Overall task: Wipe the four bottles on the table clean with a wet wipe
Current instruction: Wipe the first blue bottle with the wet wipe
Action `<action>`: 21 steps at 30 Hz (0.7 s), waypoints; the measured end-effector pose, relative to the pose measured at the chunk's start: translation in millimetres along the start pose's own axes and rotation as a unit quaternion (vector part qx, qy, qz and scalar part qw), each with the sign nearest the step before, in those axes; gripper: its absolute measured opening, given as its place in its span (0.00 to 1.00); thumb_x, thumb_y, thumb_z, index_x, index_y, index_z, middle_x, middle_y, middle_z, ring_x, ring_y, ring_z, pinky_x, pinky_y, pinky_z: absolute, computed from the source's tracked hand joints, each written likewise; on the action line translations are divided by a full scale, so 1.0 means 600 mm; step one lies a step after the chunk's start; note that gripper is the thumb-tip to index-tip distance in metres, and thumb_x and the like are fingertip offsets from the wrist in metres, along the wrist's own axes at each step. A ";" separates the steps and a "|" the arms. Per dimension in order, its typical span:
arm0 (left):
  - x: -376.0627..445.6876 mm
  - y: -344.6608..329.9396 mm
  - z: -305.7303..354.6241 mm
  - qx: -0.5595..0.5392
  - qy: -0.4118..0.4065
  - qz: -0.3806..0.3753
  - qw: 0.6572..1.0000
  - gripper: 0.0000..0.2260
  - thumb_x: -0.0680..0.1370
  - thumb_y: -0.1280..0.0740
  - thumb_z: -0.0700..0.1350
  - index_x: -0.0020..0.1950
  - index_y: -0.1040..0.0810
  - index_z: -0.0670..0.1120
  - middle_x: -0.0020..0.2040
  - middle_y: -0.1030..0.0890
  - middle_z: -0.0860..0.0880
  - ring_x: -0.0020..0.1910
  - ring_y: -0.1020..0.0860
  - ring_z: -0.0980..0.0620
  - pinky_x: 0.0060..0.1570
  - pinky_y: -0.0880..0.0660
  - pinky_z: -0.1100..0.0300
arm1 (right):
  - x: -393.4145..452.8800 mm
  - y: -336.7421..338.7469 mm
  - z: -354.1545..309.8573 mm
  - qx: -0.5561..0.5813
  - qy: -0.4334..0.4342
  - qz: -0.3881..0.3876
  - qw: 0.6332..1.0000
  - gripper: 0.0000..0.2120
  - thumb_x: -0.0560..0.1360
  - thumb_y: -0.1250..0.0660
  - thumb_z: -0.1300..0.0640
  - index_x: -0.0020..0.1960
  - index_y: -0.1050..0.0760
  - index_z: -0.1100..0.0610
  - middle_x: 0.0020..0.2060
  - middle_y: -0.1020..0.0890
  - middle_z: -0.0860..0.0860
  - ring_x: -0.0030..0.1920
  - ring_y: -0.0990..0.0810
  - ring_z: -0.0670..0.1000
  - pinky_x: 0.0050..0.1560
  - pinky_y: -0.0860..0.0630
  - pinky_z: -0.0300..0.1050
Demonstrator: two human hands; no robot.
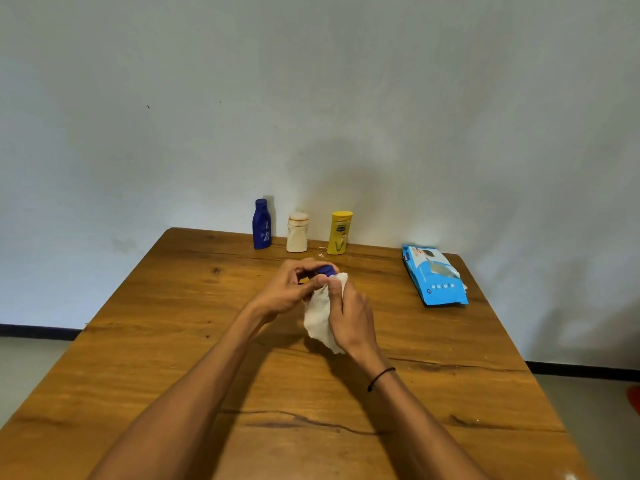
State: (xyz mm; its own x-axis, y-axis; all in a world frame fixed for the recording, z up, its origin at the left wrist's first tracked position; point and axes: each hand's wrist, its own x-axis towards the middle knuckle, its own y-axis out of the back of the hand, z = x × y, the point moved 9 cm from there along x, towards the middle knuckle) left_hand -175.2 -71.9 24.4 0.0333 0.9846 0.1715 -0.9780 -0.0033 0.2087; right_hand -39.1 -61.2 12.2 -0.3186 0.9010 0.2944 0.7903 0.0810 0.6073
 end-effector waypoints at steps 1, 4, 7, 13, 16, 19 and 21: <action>0.000 0.012 0.000 -0.011 0.006 0.016 1.000 0.15 0.79 0.29 0.53 0.64 0.16 0.53 0.54 0.15 0.56 0.47 0.20 0.60 0.40 0.23 0.63 | 0.000 -0.002 -0.004 -0.022 0.021 -0.013 0.999 0.23 0.82 0.50 0.34 0.58 0.28 0.51 0.41 0.20 0.45 0.37 0.21 0.41 0.30 0.29 0.34; -0.001 0.047 -0.008 -0.044 0.014 0.050 0.998 0.18 0.79 0.29 0.53 0.67 0.17 0.48 0.51 0.15 0.55 0.40 0.22 0.61 0.39 0.28 0.61 | -0.012 -0.019 0.022 -0.014 0.044 -0.058 0.997 0.22 0.81 0.45 0.33 0.61 0.31 0.49 0.46 0.19 0.44 0.40 0.19 0.42 0.33 0.24 0.37; -0.003 0.062 -0.014 -0.058 0.007 0.056 0.997 0.17 0.80 0.30 0.51 0.66 0.17 0.47 0.49 0.15 0.53 0.38 0.24 0.58 0.38 0.29 0.59 | -0.021 -0.025 0.045 0.063 0.022 -0.082 0.994 0.22 0.80 0.41 0.32 0.56 0.26 0.49 0.44 0.18 0.47 0.42 0.18 0.45 0.37 0.20 0.44; 0.000 0.015 -0.005 0.004 0.027 -0.015 0.999 0.19 0.78 0.30 0.55 0.66 0.17 0.48 0.49 0.14 0.56 0.40 0.21 0.63 0.36 0.27 0.66 | 0.002 -0.032 0.022 0.275 -0.108 -0.138 0.945 0.34 0.82 0.49 0.30 0.53 0.21 0.59 0.50 0.17 0.67 0.52 0.17 0.69 0.51 0.19 0.62; 0.003 0.025 0.000 -0.012 0.019 0.004 1.000 0.18 0.78 0.30 0.55 0.65 0.16 0.49 0.49 0.14 0.54 0.39 0.23 0.60 0.37 0.28 0.65 | 0.000 -0.030 0.018 0.334 -0.156 -0.142 0.919 0.27 0.80 0.46 0.31 0.53 0.22 0.52 0.56 0.18 0.67 0.58 0.18 0.69 0.61 0.22 0.67; 0.002 0.052 -0.004 -0.065 0.005 0.040 0.997 0.17 0.79 0.31 0.54 0.64 0.15 0.47 0.50 0.15 0.50 0.37 0.27 0.53 0.37 0.28 0.61 | -0.009 -0.044 0.025 0.259 -0.071 -0.183 0.946 0.28 0.74 0.30 0.32 0.63 0.29 0.50 0.56 0.17 0.57 0.53 0.15 0.56 0.52 0.16 0.55; 0.001 0.058 -0.006 -0.071 0.003 0.046 0.996 0.16 0.80 0.31 0.53 0.64 0.15 0.47 0.49 0.15 0.50 0.37 0.28 0.53 0.37 0.28 0.60 | -0.016 -0.049 0.035 0.203 -0.033 -0.179 0.962 0.29 0.72 0.25 0.36 0.65 0.31 0.46 0.56 0.18 0.49 0.52 0.16 0.49 0.50 0.16 0.50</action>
State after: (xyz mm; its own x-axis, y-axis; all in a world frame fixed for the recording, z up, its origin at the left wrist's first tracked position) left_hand -209.7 -71.0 28.2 -0.0580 0.9823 0.1784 -0.9962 -0.0686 0.0539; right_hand -48.0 -63.2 -24.1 -0.5856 0.8080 0.0642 0.7792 0.5394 0.3191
